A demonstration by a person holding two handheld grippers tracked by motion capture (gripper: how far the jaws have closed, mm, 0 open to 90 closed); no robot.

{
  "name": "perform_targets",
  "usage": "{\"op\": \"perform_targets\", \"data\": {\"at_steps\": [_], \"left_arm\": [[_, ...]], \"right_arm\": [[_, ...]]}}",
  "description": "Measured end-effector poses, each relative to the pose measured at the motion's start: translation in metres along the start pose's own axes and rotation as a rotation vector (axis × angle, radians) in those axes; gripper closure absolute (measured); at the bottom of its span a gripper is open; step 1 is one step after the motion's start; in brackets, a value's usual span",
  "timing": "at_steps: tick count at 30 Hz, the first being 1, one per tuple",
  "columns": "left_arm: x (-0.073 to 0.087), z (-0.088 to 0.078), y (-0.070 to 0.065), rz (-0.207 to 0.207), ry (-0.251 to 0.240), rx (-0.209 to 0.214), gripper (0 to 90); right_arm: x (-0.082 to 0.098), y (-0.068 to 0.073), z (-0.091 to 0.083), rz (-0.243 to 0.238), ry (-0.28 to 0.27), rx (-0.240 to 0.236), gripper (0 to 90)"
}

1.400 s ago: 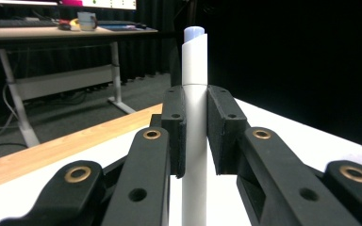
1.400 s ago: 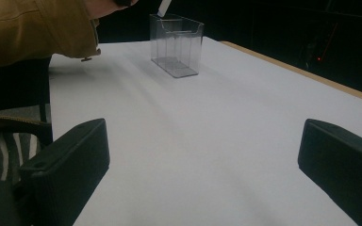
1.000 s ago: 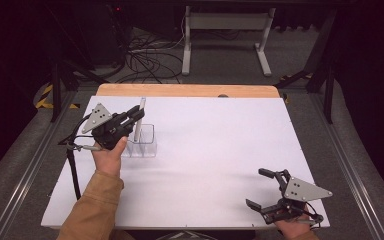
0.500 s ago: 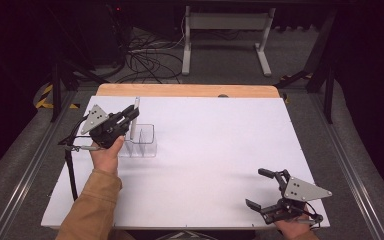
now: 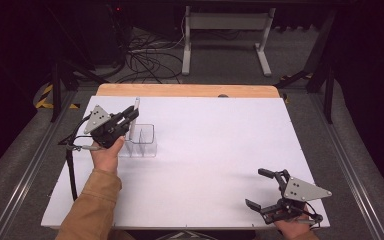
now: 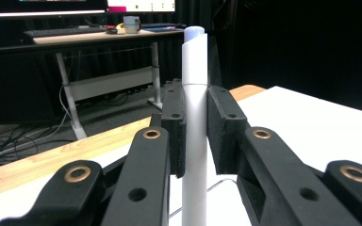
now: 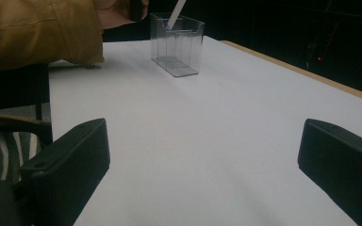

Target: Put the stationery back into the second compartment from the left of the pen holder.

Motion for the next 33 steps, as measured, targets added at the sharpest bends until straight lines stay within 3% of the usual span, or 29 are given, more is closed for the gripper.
{"op": "perform_targets", "data": {"at_steps": [11,33], "left_arm": [[0.014,-0.002,0.000,-0.027,0.042,0.012,78.6],[0.034,-0.006,0.000,-0.023,0.107,0.008,78.5]], "right_arm": [[0.000,0.000,0.000,-0.005,0.001,-0.002,3.4],[0.000,0.001,0.000,-0.005,-0.001,-0.007,3.4]]}}
Point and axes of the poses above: each handheld gripper's, and its own axes: z roughly forward along the jaws, x roughly out of its underside, y roughly to its left, the point moved 8 cm from there along z, roughly forward along the jaws, and after that the axes turned 4 degrees about -z, right-handed, at the moved point
